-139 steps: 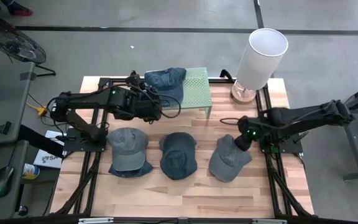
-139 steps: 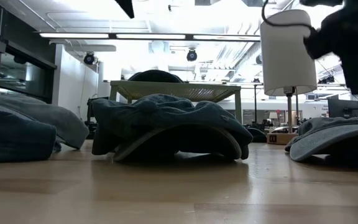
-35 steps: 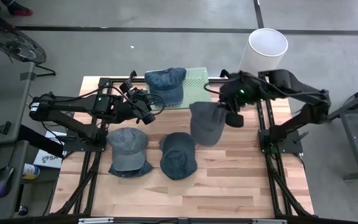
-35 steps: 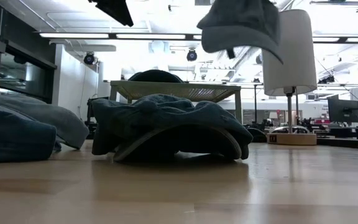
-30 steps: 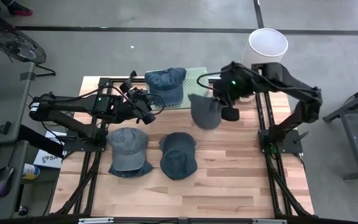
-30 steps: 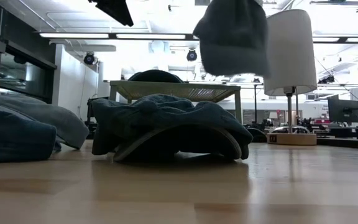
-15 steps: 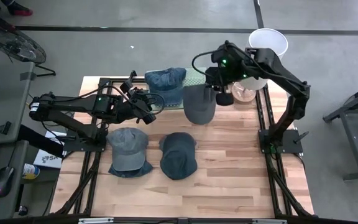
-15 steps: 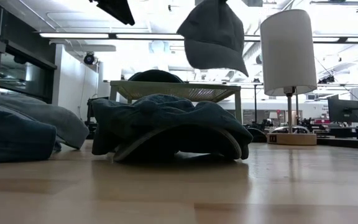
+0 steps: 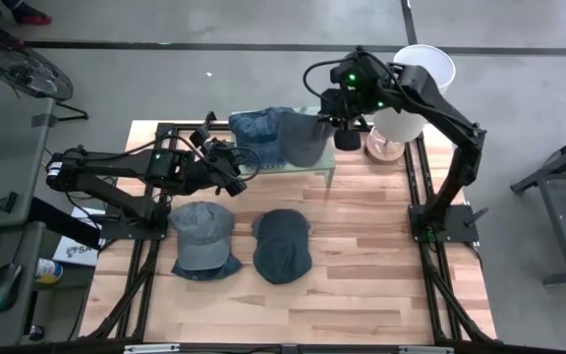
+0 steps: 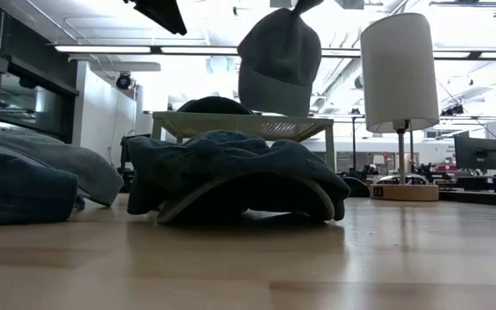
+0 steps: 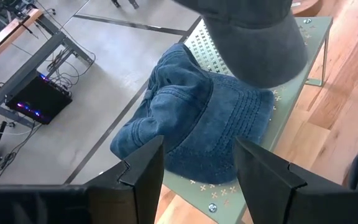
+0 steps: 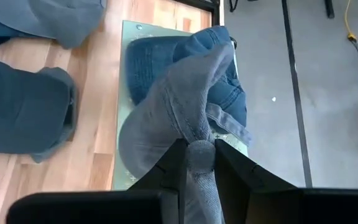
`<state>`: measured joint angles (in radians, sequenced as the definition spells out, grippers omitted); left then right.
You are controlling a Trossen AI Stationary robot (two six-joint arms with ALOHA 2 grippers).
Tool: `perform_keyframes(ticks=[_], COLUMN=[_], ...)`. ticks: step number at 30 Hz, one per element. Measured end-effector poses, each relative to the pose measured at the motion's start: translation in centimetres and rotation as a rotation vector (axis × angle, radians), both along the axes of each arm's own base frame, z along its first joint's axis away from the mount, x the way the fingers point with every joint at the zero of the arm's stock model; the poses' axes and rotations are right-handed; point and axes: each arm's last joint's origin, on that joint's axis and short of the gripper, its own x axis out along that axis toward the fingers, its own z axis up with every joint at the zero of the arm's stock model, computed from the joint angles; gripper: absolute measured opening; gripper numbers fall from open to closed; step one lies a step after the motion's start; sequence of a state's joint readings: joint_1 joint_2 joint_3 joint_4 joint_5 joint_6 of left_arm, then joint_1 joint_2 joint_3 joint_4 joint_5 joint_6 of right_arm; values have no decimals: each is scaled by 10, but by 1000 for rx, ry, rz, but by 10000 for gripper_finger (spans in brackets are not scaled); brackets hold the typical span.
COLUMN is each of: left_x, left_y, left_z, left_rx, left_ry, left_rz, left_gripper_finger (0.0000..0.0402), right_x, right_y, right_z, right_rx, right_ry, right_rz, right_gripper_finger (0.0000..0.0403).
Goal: Pick & Place hat
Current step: Put the right gray cap on the shelf
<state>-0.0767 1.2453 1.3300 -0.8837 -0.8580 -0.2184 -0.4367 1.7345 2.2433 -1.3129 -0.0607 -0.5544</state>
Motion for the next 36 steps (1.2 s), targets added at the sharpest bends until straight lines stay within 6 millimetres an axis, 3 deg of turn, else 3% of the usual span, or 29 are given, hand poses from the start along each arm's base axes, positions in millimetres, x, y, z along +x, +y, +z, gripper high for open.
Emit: perform_keyframes(ticks=[23, 36], left_x=[0, 0], left_y=[0, 0], left_z=[0, 0], left_rx=[0, 0], left_ry=[1, 2], left_rz=[0, -2], left_gripper_finger=[184, 184], right_x=[31, 43], right_y=[-55, -71], right_z=[-44, -60], right_rx=[-1, -68], right_ry=[116, 160], right_rz=[-78, -5], right_gripper_finger=[50, 50])
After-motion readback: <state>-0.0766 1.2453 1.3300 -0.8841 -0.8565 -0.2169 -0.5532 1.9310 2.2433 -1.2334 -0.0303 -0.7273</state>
